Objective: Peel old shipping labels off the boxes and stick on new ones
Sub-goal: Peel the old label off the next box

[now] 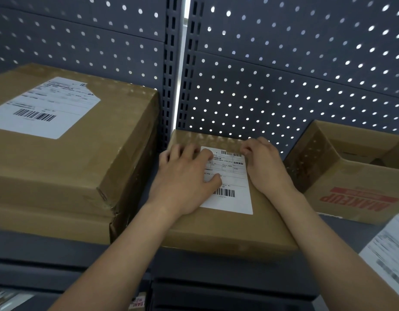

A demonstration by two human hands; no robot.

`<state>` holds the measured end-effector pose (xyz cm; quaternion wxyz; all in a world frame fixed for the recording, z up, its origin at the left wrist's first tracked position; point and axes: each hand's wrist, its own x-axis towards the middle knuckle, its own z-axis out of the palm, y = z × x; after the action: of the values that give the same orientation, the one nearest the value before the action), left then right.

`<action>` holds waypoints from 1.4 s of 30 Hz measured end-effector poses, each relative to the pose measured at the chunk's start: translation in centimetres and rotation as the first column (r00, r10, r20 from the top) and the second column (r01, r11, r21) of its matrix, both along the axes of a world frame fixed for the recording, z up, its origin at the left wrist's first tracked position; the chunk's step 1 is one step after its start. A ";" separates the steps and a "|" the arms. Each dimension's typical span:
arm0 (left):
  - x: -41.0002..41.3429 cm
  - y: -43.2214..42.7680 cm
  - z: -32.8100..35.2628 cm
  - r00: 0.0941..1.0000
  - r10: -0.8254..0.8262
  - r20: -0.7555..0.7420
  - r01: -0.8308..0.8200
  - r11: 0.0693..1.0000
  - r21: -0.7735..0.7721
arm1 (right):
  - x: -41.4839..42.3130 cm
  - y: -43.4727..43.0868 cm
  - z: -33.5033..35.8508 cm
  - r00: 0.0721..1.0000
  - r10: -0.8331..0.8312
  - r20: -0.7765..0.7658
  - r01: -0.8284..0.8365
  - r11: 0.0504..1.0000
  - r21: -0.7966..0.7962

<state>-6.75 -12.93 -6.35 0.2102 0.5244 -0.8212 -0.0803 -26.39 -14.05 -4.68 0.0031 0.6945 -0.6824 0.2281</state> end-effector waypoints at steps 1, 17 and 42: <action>0.0 0.0 0.0 1.000 0.001 -0.001 0.000 1.000 0.001 | 0.0 -0.2 -0.1 1.000 0.005 -0.022 -0.005 1.000 0.008; -0.1 0.1 0.0 1.000 0.008 0.002 -0.008 1.000 -0.007 | 0.2 0.3 0.0 0.999 -0.034 0.004 0.034 0.999 -0.005; 0.0 -0.1 -0.2 1.000 0.005 -0.014 -0.006 1.000 -0.011 | -0.1 0.0 0.3 0.995 0.059 -0.075 -0.060 0.998 -0.003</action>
<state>-6.79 -13.01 -6.50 0.2192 0.5249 -0.8187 -0.0788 -26.48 -14.04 -4.36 0.0238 0.7225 -0.6602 0.2037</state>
